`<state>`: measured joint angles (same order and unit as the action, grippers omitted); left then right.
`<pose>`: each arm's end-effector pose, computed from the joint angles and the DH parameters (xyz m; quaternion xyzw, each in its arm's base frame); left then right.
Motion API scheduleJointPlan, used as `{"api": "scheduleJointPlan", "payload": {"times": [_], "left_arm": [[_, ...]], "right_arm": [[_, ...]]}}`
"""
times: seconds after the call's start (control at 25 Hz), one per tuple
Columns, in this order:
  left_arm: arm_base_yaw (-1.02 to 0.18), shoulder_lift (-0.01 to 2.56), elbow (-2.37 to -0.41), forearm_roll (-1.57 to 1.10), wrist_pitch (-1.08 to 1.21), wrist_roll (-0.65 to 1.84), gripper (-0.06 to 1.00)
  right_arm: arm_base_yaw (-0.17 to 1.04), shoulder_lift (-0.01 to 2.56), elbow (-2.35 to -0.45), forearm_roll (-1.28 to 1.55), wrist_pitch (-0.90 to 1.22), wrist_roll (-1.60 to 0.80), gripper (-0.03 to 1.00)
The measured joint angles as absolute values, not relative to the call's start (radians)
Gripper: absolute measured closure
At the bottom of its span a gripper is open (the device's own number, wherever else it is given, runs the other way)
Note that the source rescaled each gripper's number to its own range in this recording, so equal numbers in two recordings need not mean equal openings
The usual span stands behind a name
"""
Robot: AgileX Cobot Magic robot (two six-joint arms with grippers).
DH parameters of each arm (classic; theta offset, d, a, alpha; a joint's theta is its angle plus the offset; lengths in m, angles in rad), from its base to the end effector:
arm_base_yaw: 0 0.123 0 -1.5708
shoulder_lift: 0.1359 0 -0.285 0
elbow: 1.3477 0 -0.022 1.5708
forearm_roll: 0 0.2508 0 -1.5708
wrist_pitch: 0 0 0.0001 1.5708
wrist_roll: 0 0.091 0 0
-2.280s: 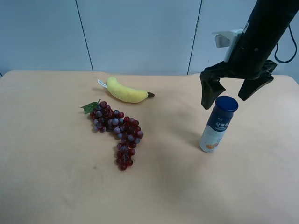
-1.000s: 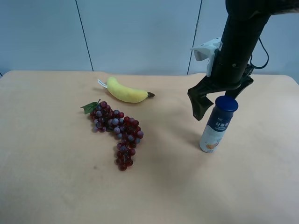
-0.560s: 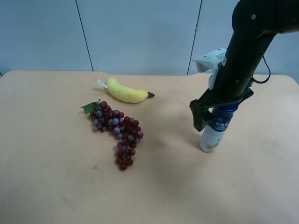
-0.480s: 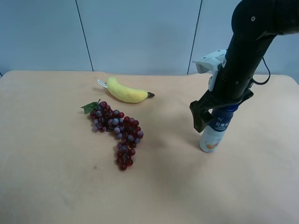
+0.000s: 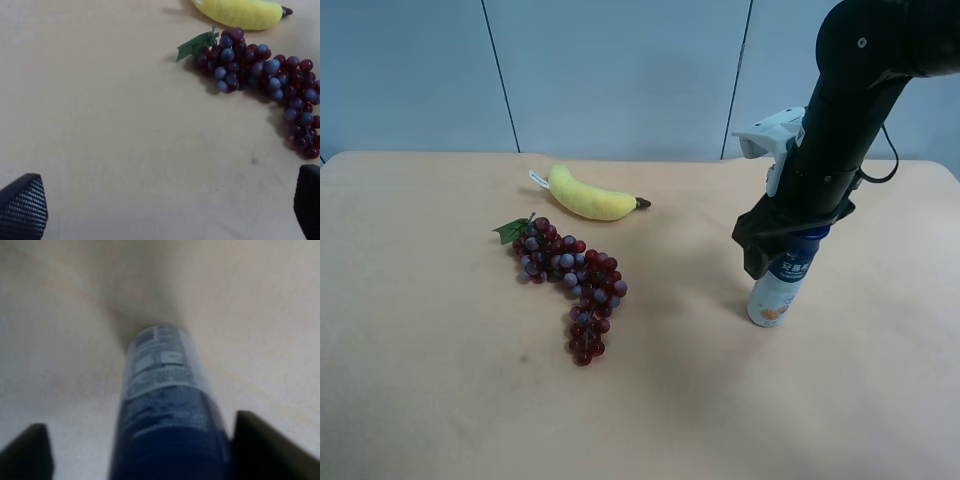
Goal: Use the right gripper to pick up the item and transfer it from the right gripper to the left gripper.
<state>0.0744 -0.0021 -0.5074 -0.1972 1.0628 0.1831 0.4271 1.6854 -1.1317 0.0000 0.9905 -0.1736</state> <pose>-0.0058 -0.0161 0.2804 0.0504 0.8457 -0.0305 0.5304 0.2865 0.1304 0.2155 -0.2954 0.9537 0.0072 0.0564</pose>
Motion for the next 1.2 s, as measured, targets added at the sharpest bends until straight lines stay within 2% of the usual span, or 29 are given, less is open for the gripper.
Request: {"api": "scheduleJointPlan", "payload": {"times": [0.12,0.52,1.0,1.2], "left_arm": [[0.074,-0.002,-0.507,-0.197,1.063,0.183,-0.06],[0.074,-0.002,-0.507,-0.197,1.063,0.183,-0.06],[0.074,-0.002,-0.507,-0.197,1.063,0.183,-0.06],[0.074,-0.002,-0.507,-0.197,1.063,0.183,-0.06]], "right_arm": [[0.427,1.685,-1.132,0.000,0.990,-0.174,0.97],[0.428,1.678,-1.135,0.000,1.000,-0.170,0.97],[0.428,1.520,-1.302,0.034,1.207,-0.144,0.97],[0.490,1.460,-1.302,0.080,1.223,-0.154,0.97]]}}
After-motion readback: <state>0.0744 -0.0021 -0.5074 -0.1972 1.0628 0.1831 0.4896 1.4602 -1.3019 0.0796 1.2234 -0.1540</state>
